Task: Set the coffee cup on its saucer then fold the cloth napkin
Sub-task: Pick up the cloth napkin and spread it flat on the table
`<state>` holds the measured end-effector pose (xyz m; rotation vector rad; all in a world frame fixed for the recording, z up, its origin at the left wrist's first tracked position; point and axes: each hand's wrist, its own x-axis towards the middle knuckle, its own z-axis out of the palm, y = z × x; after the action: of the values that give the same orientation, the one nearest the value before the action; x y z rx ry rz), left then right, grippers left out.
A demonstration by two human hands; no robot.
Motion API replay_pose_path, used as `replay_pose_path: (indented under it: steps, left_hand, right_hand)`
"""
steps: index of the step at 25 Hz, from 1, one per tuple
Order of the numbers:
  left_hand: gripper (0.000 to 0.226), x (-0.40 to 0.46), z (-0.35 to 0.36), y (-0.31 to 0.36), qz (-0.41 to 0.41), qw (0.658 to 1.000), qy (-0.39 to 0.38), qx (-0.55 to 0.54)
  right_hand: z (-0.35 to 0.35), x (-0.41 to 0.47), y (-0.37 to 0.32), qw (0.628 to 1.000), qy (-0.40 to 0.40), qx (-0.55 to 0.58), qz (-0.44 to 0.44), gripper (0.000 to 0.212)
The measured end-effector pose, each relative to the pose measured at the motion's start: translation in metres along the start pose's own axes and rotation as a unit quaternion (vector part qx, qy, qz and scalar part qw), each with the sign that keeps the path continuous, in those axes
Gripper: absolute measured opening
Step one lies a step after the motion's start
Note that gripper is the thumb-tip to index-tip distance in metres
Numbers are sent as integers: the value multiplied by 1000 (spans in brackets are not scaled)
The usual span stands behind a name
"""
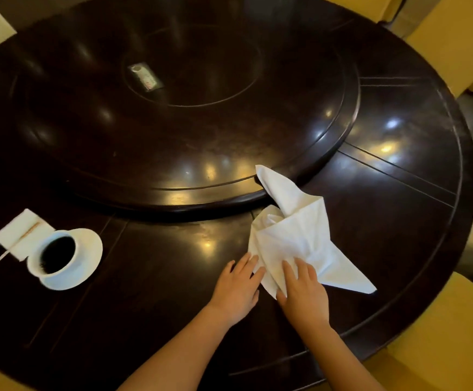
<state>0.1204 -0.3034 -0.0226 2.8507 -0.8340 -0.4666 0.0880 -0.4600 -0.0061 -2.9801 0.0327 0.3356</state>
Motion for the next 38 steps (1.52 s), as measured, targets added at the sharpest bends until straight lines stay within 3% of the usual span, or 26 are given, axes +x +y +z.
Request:
replay_pose_path:
  steps: [3, 5, 7, 10, 13, 16, 20, 24, 27, 30, 34, 36, 38]
  left_hand:
    - [43, 8, 7, -2, 16, 999, 42, 0]
    - [31, 14, 2, -2, 12, 999, 45, -25]
    - [23, 19, -9, -5, 3, 999, 47, -7]
    - [17, 14, -31, -17, -15, 989, 110, -97]
    - [10, -6, -67, -30, -75, 949, 151, -265]
    - [11, -29, -109, -44, -81, 911, 186, -358]
    - [14, -54, -173, -63, -88, 865, 291, -399]
    - [12, -80, -227, -85, -84, 857, 357, -362]
    - [10, -101, -242, -110, -79, 912, 313, -252]
    - [8, -120, -235, -141, -94, 953, 214, -192]
    - [11, -142, -243, -165, -124, 952, 164, -225]
    - [12, -145, -257, -173, -129, 958, 98, -235]
    - [14, -140, -269, -179, -119, 971, 10, -206]
  right_hand:
    - [-2, 3, -4, 997, 8, 68, 17, 20]
    - [-3, 8, -2, 980, 43, 165, 98, 21]
    - [-13, 11, -1, 939, 33, 302, 162, 25]
    - [-42, 10, -10, 895, 44, 408, 175, 3]
    - [-69, 5, -24, 920, 65, 379, 78, 36]
    - [-95, 3, -41, 952, 98, 282, -69, 27]
    - [-138, 7, -64, 939, 129, 282, -150, 33]
    - [-183, 17, -84, 917, 236, 194, -256, 29]
    - [-218, 26, -92, 899, 249, 167, -319, 28]
    - [-240, 22, -95, 904, 185, 213, -323, 16]
    - [-255, 26, -76, 945, 18, 165, -280, 24]
    - [-256, 31, -62, 949, -95, 123, -273, 21]
    - [-250, 40, -57, 951, -143, 88, -261, 12]
